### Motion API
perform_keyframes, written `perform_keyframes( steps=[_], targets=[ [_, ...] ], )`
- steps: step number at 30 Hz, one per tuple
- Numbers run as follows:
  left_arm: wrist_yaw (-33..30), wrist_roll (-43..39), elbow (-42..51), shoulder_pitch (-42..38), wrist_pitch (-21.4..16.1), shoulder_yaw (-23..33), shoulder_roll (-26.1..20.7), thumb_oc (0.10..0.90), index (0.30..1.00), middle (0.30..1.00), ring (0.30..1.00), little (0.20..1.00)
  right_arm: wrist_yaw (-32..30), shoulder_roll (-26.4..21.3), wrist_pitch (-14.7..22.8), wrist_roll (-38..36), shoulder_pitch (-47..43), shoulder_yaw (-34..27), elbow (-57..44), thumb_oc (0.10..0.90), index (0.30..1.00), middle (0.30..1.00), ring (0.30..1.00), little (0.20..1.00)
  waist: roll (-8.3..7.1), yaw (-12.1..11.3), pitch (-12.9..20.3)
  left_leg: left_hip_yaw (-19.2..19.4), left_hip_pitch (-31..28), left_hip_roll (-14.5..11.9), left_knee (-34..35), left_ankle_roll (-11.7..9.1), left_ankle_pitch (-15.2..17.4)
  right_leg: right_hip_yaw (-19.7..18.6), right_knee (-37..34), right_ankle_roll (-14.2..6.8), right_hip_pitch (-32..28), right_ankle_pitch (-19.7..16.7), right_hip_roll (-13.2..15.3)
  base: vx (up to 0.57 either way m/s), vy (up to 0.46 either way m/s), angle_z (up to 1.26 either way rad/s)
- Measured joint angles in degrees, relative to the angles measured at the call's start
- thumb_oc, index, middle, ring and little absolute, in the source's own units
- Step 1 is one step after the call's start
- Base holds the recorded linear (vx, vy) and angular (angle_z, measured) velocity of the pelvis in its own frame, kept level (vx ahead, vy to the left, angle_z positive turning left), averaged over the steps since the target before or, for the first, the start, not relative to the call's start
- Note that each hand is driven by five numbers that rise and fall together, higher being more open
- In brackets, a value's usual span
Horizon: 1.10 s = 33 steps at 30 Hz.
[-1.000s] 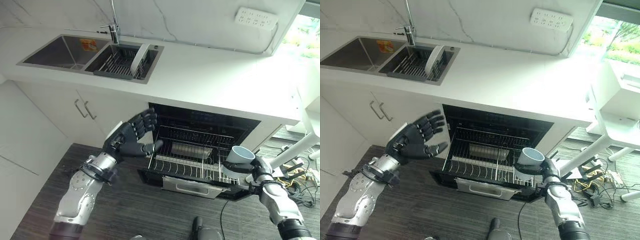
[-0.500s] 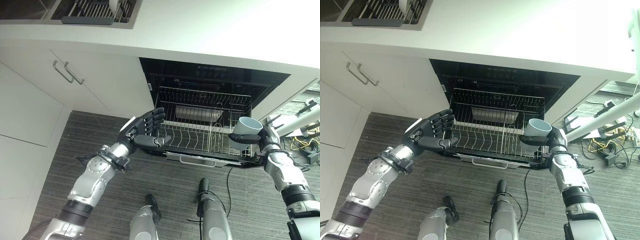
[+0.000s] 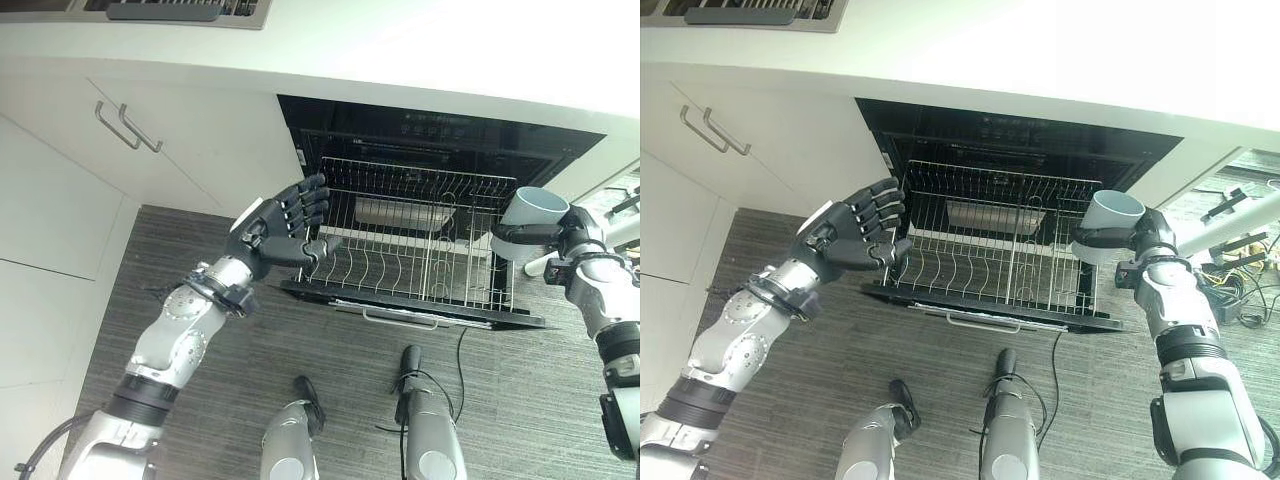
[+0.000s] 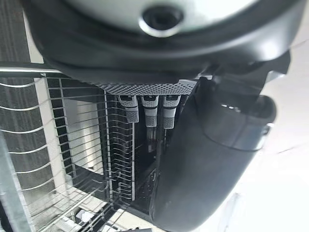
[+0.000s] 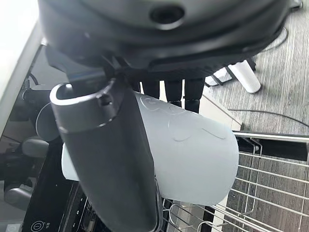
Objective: Place the dishes in the dishwasher.
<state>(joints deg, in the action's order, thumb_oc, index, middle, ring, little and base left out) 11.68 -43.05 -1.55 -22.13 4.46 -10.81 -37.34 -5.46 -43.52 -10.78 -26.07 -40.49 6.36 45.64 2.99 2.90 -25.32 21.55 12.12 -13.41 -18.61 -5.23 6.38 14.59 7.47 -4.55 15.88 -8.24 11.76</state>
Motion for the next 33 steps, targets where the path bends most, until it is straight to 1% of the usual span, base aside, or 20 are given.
perform_keyframes(
  steps=[2,9,12,13,17,18,22,23,26,28,31,33],
  targets=[
    [0.0,-1.7,0.07,-0.08,0.02,0.0,-0.02,0.8,0.9,0.9,0.9,0.9,0.09,-0.03,-0.13,0.0,-0.06,0.37,0.37,0.4,0.3,0.3,0.3,0.3,-0.01,0.06,0.0,0.03,0.0,0.02,0.04,0.01,0.01,-0.01,0.0,0.0,0.03,0.0,0.01,0.0,0.0,0.0],
    [0.04,-1.86,0.52,-0.1,0.23,-0.01,-0.02,0.8,0.9,0.9,0.9,0.9,1.91,-0.13,-0.22,0.03,-0.06,2.46,0.71,0.4,0.3,0.3,0.3,0.3,-0.03,0.03,-0.02,0.08,0.0,0.01,0.02,-0.02,-0.01,-0.04,0.01,0.0,0.08,0.0,0.02,0.0,-0.004,0.0],
    [0.05,-2.57,0.55,-0.12,0.43,-0.01,-0.03,0.8,0.9,0.9,0.9,0.9,2.21,-0.12,-0.33,0.01,-0.67,3.7,2.46,0.4,0.3,0.3,0.3,0.3,-0.04,-0.1,-0.03,0.05,0.01,0.03,0.04,-0.02,-0.02,-0.01,0.0,0.0,0.08,0.0,0.05,0.0,0.0,0.0],
    [0.04,-3.82,0.56,-0.13,0.45,-0.01,-0.03,0.8,0.9,0.9,0.9,0.9,2.42,0.02,-0.68,-0.01,-0.66,3.9,2.53,0.4,0.3,0.3,0.3,0.3,-0.05,-0.12,-0.04,0.05,0.03,0.04,0.05,-0.02,-0.01,0.0,0.0,0.0,0.1,0.0,0.06,0.0,0.0,0.0],
    [0.04,-3.89,0.56,-0.95,0.45,-0.01,-0.03,0.8,0.9,0.9,0.9,0.9,2.47,0.17,-0.77,-0.02,-0.89,4.1,2.57,0.4,0.3,0.3,0.3,0.3,-0.06,-0.16,-0.11,-0.07,0.94,0.13,-0.05,0.05,-0.13,0.09,0.03,0.0,0.92,-0.02,0.18,0.0,-0.004,0.01],
    [0.06,-3.9,0.57,-1.63,0.45,0.0,-0.07,0.8,0.9,0.9,0.9,0.9,2.56,0.21,-0.84,-0.01,-1.09,4.1,2.78,0.4,0.3,0.3,0.3,0.3,-0.06,-0.16,-0.9,-0.14,0.98,0.29,0.01,0.1,-0.2,0.13,0.14,0.0,0.98,-0.02,0.32,0.01,-0.016,0.04],
    [0.05,-3.9,1.82,-1.87,0.45,0.02,-0.09,0.8,0.9,0.9,0.9,0.9,2.64,0.46,-1.19,-0.02,-2.28,4.15,4.86,0.4,0.3,0.3,0.3,0.3,-0.05,-0.27,-2.22,-0.14,0.99,0.53,0.04,0.12,-0.2,0.13,0.2,-0.03,1.0,-0.04,0.6,0.0,0.0,0.0],
    [0.06,-3.91,2.3,-1.9,0.46,0.02,-0.09,0.8,0.9,0.9,0.9,0.9,2.61,0.51,-1.27,-0.53,-2.33,4.15,4.86,0.4,0.3,0.3,0.3,0.3,0.03,-0.6,-2.55,-0.2,1.05,0.54,0.05,0.13,-0.21,0.18,0.23,-0.03,1.02,-0.04,0.63,0.0,0.0,0.0],
    [0.05,-3.94,2.52,-2.14,0.47,0.03,-0.11,0.8,0.9,0.9,0.9,0.9,2.44,0.93,-1.34,-1.37,-2.83,4.15,5.2,0.4,0.3,0.3,0.3,0.3,0.06,-0.8,-2.58,-0.19,1.17,0.57,0.09,0.14,-0.21,0.17,0.23,-0.03,1.19,-0.04,0.65,0.0,0.0,0.0],
    [0.02,-3.95,2.77,-3.01,0.46,0.02,-0.13,0.8,0.9,0.9,0.9,0.9,1.83,1.09,-1.4,-1.26,-4.16,4.22,7.06,0.4,0.3,0.3,0.3,0.3,0.09,-1.31,-2.63,-0.32,2.01,0.68,0.05,0.34,-0.36,0.22,0.4,-0.03,1.96,-0.04,0.8,-0.01,-0.003,0.02],
    [0.01,-3.96,2.78,-3.15,0.46,0.02,-0.27,0.8,0.9,0.9,0.9,0.9,1.24,1.08,-1.38,-1.23,-5.07,4.22,8.5,0.4,0.3,0.3,0.3,0.3,0.11,-1.38,-2.69,-0.53,2.37,0.72,0.04,0.39,-0.4,0.38,0.42,-0.03,2.17,-0.04,0.85,-0.02,-0.006,0.04],
    [-0.02,-3.99,2.8,-3.62,0.46,0.02,-1.39,0.8,0.9,0.9,0.9,0.9,1.25,0.81,-1.33,-1.17,-5.84,4.22,8.64,0.4,0.3,0.3,0.3,0.3,0.03,-1.37,-2.75,-0.68,3.23,0.82,0.02,0.5,-0.65,0.41,0.53,0.01,3.0,-0.13,0.93,-0.01,-0.001,0.02]
  ],
)
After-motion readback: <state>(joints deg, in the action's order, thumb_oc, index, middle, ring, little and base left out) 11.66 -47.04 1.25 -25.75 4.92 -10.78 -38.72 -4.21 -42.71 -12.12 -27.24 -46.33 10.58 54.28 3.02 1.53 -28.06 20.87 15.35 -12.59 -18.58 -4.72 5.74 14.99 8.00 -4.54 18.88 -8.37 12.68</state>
